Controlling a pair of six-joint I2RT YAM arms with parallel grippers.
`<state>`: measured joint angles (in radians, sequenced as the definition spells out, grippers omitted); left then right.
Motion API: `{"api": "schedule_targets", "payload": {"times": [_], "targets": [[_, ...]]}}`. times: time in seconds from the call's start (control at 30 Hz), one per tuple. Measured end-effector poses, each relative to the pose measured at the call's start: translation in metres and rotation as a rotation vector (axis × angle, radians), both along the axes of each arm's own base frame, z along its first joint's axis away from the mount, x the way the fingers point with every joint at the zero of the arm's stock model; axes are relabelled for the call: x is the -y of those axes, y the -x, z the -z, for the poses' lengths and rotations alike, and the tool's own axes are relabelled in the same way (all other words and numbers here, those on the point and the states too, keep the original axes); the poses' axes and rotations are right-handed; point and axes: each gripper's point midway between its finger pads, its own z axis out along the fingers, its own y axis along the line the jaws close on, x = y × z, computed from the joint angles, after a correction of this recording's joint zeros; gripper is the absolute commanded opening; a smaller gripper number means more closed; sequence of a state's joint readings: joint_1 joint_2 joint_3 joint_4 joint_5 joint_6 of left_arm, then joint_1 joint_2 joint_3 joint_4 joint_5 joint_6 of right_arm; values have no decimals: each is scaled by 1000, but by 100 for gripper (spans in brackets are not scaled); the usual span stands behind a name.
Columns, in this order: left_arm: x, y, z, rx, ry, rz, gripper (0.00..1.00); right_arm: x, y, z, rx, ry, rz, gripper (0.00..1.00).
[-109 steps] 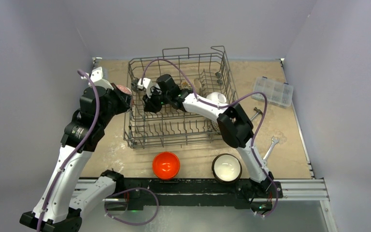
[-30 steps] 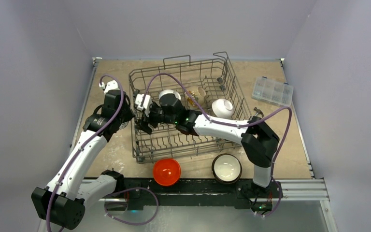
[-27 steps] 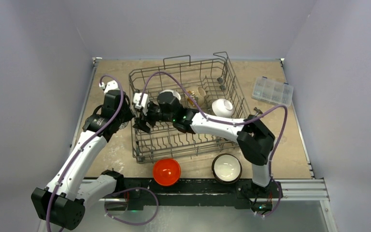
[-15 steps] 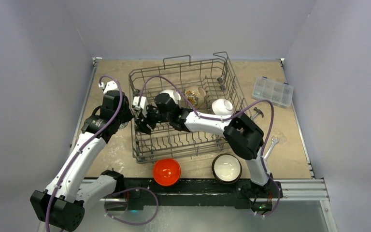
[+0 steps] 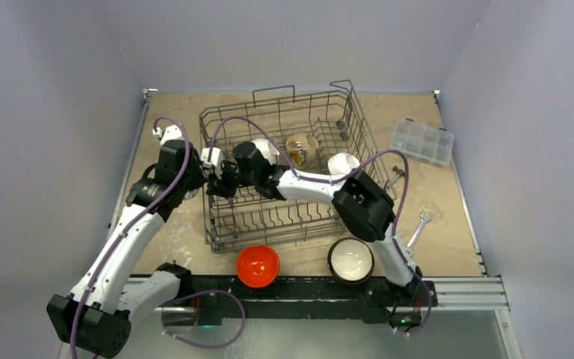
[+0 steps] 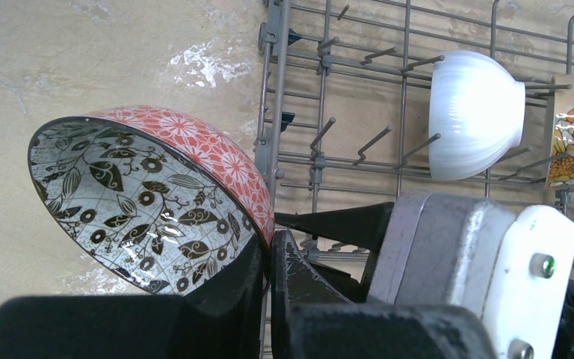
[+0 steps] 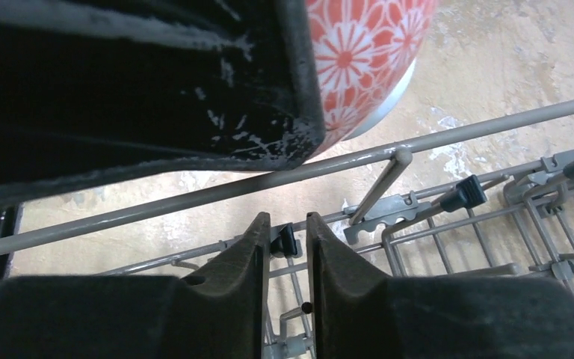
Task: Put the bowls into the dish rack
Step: Adjust the dish rack at the center of the board.
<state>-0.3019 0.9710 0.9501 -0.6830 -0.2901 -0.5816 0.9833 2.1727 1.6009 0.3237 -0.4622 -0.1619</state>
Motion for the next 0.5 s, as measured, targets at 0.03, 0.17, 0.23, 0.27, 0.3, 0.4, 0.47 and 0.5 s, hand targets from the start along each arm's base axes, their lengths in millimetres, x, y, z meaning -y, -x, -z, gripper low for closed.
{"api": "schedule_targets", "payload": {"times": [0.03, 0.17, 0.23, 0.27, 0.3, 0.4, 0.47, 0.5], "targets": [[0, 0, 0, 0, 1, 0, 0, 0, -1, 0, 2, 1, 3, 3], [0, 0, 0, 0, 1, 1, 0, 2, 0, -1, 4, 4, -1, 0], [0, 0, 0, -1, 2, 2, 0, 3, -1, -1, 9, 2, 3, 0], [0, 0, 0, -2, 1, 2, 0, 4, -1, -1, 15, 1, 8, 0], [1, 0, 0, -2, 2, 2, 0, 5, -3, -1, 26, 0, 20, 0], [2, 0, 2, -10, 3, 6, 0, 8, -3, -2, 58, 1, 58, 0], [5, 0, 2, -13, 14, 21, 0, 13, -4, -2, 75, 4, 93, 0], [7, 0, 3, -16, 19, 29, 0, 16, -5, -2, 86, 5, 110, 0]]}}
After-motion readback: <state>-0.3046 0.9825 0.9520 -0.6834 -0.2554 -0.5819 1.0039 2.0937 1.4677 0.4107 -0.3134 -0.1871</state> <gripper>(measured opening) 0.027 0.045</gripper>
